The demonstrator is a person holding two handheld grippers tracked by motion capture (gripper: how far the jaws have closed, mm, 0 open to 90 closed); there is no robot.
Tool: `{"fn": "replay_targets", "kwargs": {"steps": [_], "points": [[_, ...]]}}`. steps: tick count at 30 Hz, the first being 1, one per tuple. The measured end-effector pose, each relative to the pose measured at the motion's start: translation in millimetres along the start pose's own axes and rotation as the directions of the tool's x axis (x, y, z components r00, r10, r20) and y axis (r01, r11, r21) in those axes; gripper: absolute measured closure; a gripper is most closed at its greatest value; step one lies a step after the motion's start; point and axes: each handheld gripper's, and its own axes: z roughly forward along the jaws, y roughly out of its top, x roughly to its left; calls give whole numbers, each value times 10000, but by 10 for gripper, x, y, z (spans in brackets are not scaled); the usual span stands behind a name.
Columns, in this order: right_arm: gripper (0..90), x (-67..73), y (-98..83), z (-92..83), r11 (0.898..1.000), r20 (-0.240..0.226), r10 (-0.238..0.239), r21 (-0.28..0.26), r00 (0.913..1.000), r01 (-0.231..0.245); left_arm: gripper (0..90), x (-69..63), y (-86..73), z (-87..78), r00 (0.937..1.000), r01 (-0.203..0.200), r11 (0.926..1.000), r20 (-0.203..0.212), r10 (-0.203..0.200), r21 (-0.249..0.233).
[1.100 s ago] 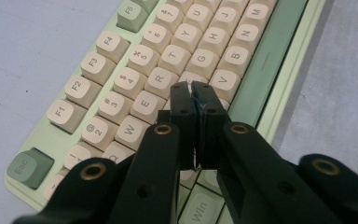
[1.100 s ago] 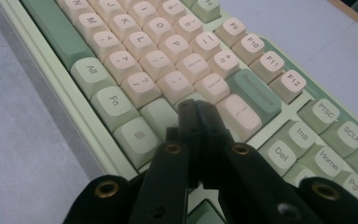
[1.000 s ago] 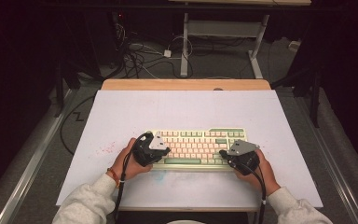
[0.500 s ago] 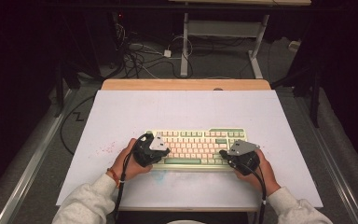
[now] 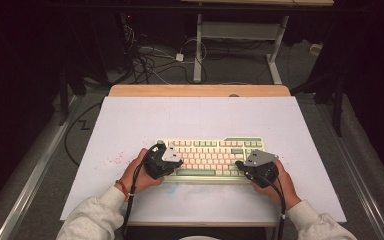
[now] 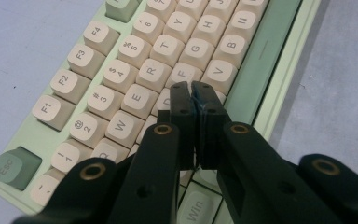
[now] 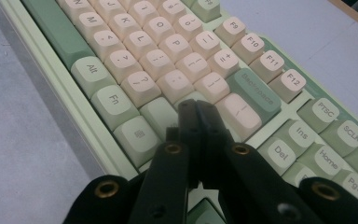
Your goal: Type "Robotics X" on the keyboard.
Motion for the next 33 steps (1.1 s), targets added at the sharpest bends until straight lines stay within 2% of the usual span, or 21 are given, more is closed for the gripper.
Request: {"fn": "replay_targets", "kwargs": {"steps": [26, 30, 33], "points": [[900, 0, 0, 0, 10000, 4, -10, 3, 10000, 10, 847, 20, -5, -10, 9999, 91, 9999, -59, -92, -107], [900, 2, 1, 0, 10000, 20, -18, 7, 10000, 18, 853, 12, -15, 39, 10000, 82, 9999, 43, -83, 140], [900, 4, 1, 1, 10000, 31, -35, 5, 10000, 35, 855, 7, -15, 35, 10000, 26, 10000, -75, -26, 78]]}}
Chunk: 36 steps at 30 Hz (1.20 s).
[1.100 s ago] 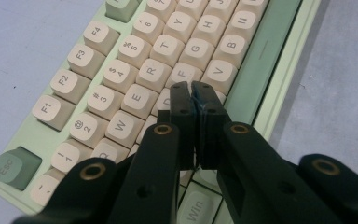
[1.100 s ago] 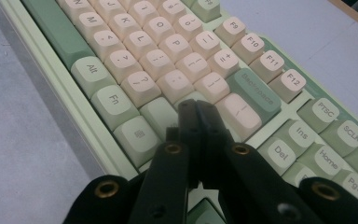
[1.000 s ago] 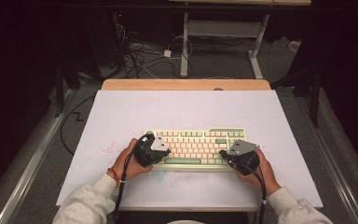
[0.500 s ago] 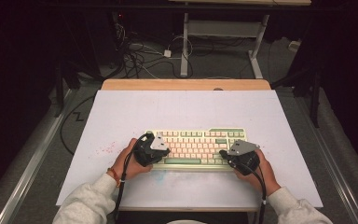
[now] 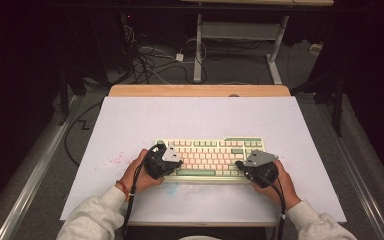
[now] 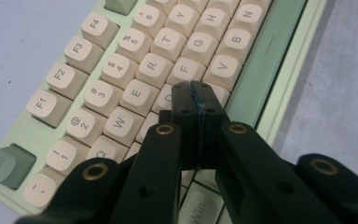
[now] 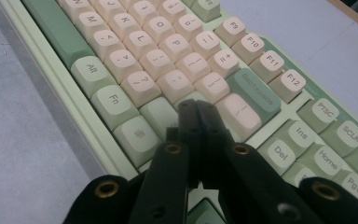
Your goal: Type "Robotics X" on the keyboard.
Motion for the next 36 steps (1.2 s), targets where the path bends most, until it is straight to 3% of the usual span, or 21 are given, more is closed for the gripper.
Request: {"fn": "replay_targets", "kwargs": {"steps": [7, 13, 23, 29, 36], "points": [[900, -5, 16, -17, 10000, 21, -5, 31, 10000, 5, 824, 1, 5, -142, 9996, 16, 9983, -298, -33, -575], [900, -10, 50, -77, 9996, -73, 86, -271, 9999, -88, 747, 6, -6, -197, 9975, 80, 9945, -693, -152, -1041], [818, -21, 118, -156, 9969, 41, 239, -745, 9997, -235, 599, 19, -19, -219, 9910, 187, 9913, -1293, -357, -1304], [684, -23, 144, -176, 9948, 130, 414, -933, 9991, -400, 467, 10, -25, -229, 9863, 217, 9905, -1591, -434, -1355], [436, -45, 159, -184, 9900, 374, 820, -1181, 9959, -771, 273, 1, -24, -229, 9789, 311, 9871, -1946, -619, -1573]]}}
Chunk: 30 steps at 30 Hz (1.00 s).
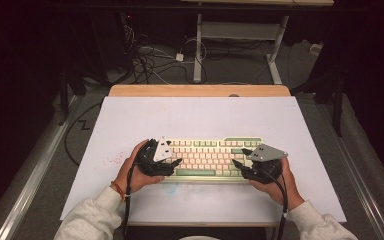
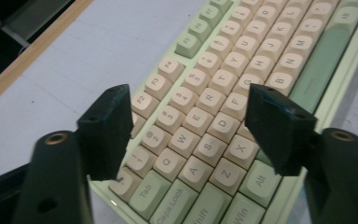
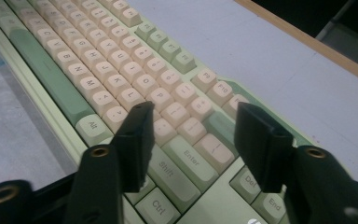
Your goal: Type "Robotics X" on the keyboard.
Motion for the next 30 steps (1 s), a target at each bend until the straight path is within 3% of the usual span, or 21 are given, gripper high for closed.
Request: {"fn": "replay_targets", "kwargs": {"steps": [3, 7, 15, 30], "points": [[263, 8, 1, 12, 9998, 301, 164, -142, 9994, -160, 198, -2, -5, 4, 9999, 105, 9998, -12, -106, -143], [182, 9, 12, 12, 9988, 557, 369, -350, 9978, -350, 154, -26, -5, 13, 10000, -6, 9998, -51, 6, -197], [171, 32, 27, 11, 9982, 724, 317, -539, 9969, -279, 154, -67, 5, -12, 9996, -142, 9985, -264, 128, -536], [174, 69, 107, 9, 9983, 869, 34, -576, 9962, 16, 159, -97, 21, -28, 9982, -252, 9981, -551, 221, -566]]}}
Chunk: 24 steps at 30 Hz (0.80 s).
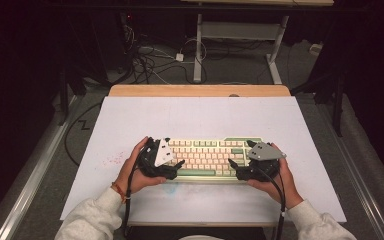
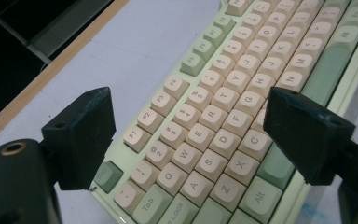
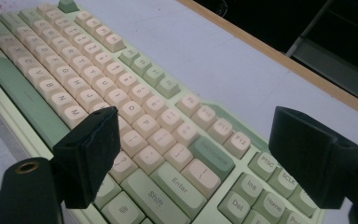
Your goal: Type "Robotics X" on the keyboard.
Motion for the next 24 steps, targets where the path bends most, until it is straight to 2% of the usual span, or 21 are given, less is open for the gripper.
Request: {"fn": "replay_targets", "kwargs": {"steps": [7, 14, 24], "points": [[176, 39, 54, 11, 9998, -57, -213, -66, 9998, 212, 159, 24, -33, -45, 9999, 133, 9999, -91, -133, 27], [178, 82, 68, -32, 9987, -59, -490, -113, 9988, 489, 159, -41, -63, -164, 9989, -185, 9998, -437, 188, 52], [178, 128, 63, -92, 9975, 61, -702, -96, 9975, 702, 160, -71, -121, -294, 9986, -275, 9995, -456, 268, -145]]}}
